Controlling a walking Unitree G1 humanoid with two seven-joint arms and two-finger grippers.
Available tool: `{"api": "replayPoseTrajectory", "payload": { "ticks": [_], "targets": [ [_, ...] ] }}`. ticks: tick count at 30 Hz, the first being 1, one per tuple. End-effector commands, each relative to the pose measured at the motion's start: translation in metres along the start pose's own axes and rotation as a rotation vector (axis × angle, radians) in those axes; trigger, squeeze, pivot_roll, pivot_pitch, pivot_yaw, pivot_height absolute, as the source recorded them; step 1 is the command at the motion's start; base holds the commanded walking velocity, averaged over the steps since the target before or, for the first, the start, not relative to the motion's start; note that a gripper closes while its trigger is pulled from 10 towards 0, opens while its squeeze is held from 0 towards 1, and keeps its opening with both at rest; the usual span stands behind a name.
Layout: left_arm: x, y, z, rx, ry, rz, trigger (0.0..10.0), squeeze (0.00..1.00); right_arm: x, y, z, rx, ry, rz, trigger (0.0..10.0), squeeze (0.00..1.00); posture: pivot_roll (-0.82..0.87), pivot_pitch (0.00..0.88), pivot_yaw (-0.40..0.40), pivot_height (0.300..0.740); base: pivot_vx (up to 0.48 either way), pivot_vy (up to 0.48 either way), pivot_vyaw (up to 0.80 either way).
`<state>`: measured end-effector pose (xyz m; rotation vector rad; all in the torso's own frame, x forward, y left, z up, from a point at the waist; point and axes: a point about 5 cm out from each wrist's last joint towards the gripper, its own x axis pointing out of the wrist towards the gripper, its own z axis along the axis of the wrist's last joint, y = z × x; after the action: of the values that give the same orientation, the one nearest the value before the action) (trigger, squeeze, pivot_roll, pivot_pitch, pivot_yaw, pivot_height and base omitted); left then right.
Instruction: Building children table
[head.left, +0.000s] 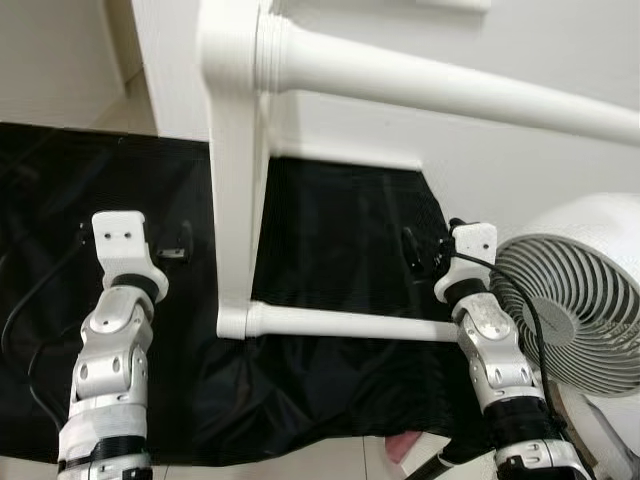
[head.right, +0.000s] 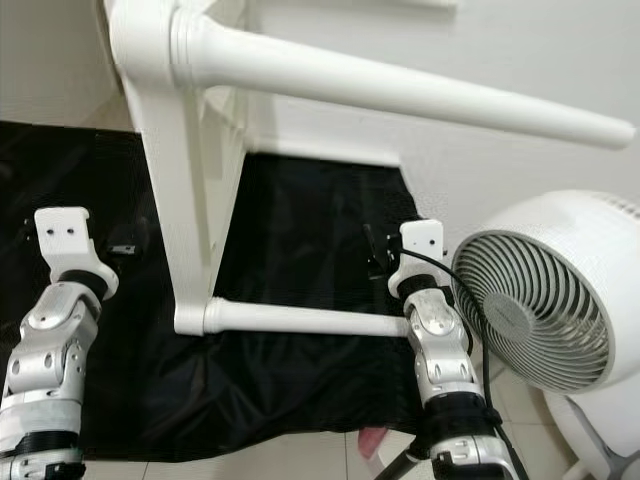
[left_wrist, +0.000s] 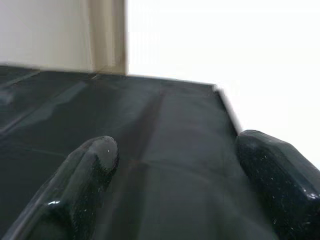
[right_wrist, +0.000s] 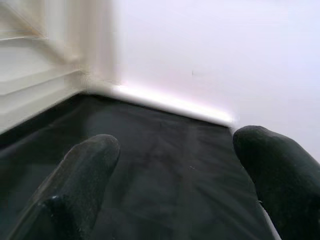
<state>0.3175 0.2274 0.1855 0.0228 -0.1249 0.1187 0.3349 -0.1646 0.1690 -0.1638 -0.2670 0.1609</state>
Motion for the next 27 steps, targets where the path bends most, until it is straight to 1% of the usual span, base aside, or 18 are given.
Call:
{"api": "replayPoseTrajectory", "payload": {
  "ticks": [1,4,13,16,25,27],
  "targets": [
    [-0.0009,0.0008,0.0001,0.006,-0.001,0.013,10.0,0.00,-0.0014,-0.0034,-0.0003,-0.003,0.000,-0.005,10.0,0.00,0.08,0.052,-0.084,0.740,0.259,0.000,0.00],
    [-0.0011,0.0016,-0.0002,-0.001,0.003,0.017,10.0,0.00,-0.0019,-0.0038,-0.0007,-0.005,0.002,-0.005,10.0,0.00,0.08,0.055,-0.084,0.740,0.252,0.000,0.00],
    [-0.0012,0.0016,-0.0005,0.013,0.003,0.037,10.0,0.00,-0.0019,-0.0041,-0.0012,-0.005,0.003,-0.007,10.0,0.00,0.08,0.061,-0.076,0.740,0.000,0.000,0.00],
    [-0.0017,0.0019,-0.0018,-0.003,0.008,0.043,10.0,0.00,-0.0021,-0.0042,-0.0013,-0.005,0.002,-0.011,10.0,0.00,0.08,0.061,-0.075,0.740,0.000,0.000,0.00],
    [-0.0011,0.0001,-0.0034,-0.004,0.021,0.034,10.0,0.00,-0.0021,-0.0049,-0.0009,-0.003,0.000,-0.020,10.0,0.00,0.08,0.065,-0.068,0.740,0.000,0.000,0.00],
    [-0.0008,-0.0007,-0.0037,-0.005,0.023,0.032,10.0,0.00,-0.0023,-0.0050,-0.0011,-0.002,0.000,-0.022,10.0,0.00,0.08,0.065,-0.066,0.740,0.000,0.296,0.00]
  ]
}}
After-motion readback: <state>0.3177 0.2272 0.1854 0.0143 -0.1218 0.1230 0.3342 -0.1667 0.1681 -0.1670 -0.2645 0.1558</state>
